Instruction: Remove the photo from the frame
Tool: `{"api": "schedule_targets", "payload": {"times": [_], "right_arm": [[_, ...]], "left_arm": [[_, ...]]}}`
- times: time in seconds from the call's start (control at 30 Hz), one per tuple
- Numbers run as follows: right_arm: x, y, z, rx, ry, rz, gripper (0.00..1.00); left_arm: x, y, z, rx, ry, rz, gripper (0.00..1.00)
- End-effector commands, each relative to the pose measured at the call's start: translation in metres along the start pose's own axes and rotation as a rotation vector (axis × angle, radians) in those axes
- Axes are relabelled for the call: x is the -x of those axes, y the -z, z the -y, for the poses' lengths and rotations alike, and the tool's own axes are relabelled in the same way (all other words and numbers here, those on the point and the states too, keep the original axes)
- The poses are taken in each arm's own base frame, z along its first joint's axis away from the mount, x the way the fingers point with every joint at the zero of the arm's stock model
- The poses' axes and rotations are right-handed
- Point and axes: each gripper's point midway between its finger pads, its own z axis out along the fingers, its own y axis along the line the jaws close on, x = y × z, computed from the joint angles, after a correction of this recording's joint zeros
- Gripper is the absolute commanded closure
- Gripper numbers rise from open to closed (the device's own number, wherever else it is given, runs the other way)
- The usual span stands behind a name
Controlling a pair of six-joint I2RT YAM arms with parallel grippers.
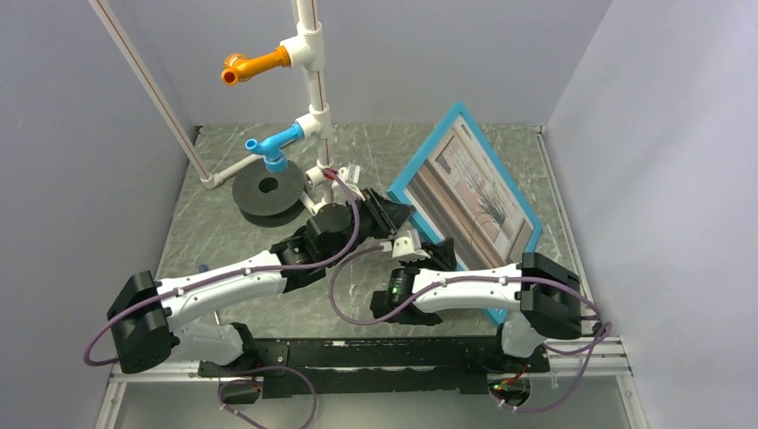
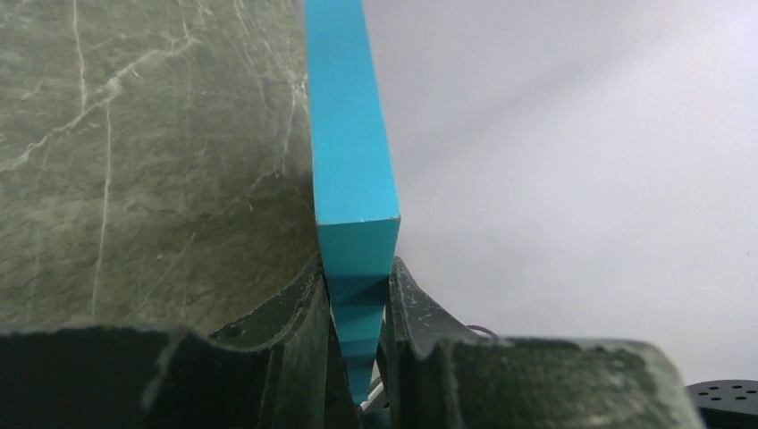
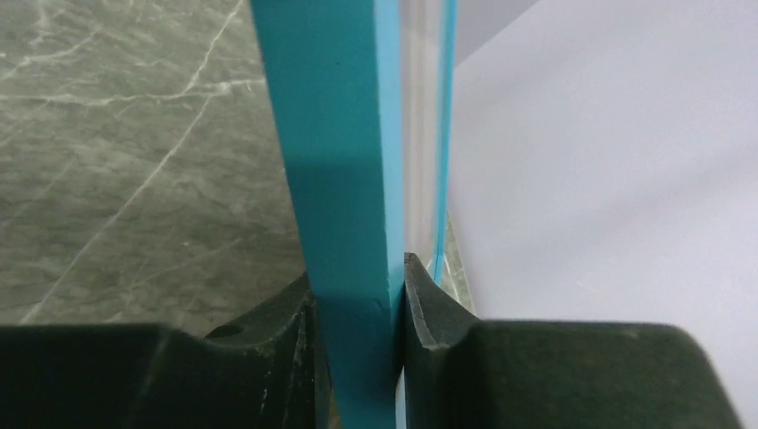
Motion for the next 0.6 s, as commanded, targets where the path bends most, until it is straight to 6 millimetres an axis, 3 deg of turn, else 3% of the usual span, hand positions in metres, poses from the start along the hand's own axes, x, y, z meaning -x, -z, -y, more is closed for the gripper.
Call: {"api": "schedule_targets", "payload": {"times": [0.0, 0.13, 0.3, 0.43, 0.57], "right_arm": [[0.012, -0.009, 0.021, -0.036, -0.228, -0.005, 1.00], [0.019, -0.005, 0.035, -0.020, -0.255, -0.014, 1.00], [0.034, -0.002, 0.055, -0.002, -0.255, -0.009, 1.00], [0.038, 0.000, 0.074, 0.015, -0.306, -0.021, 1.00], [0.057, 0.003, 0.069, 0.158, -0.345, -0.044, 1.00]], "left_arm": [[0.041, 0.016, 0.013, 0.001, 0.018, 0.107, 0.81], [0.051, 0.031, 0.018, -0.009, -0.016, 0.116, 0.52], [0.062, 0.056, 0.036, -0.063, -0.089, 0.084, 0.23], [0.071, 0.081, 0.047, -0.106, -0.147, 0.069, 0.14], [0.078, 0.107, 0.041, -0.080, -0.222, 0.058, 0.14]]}}
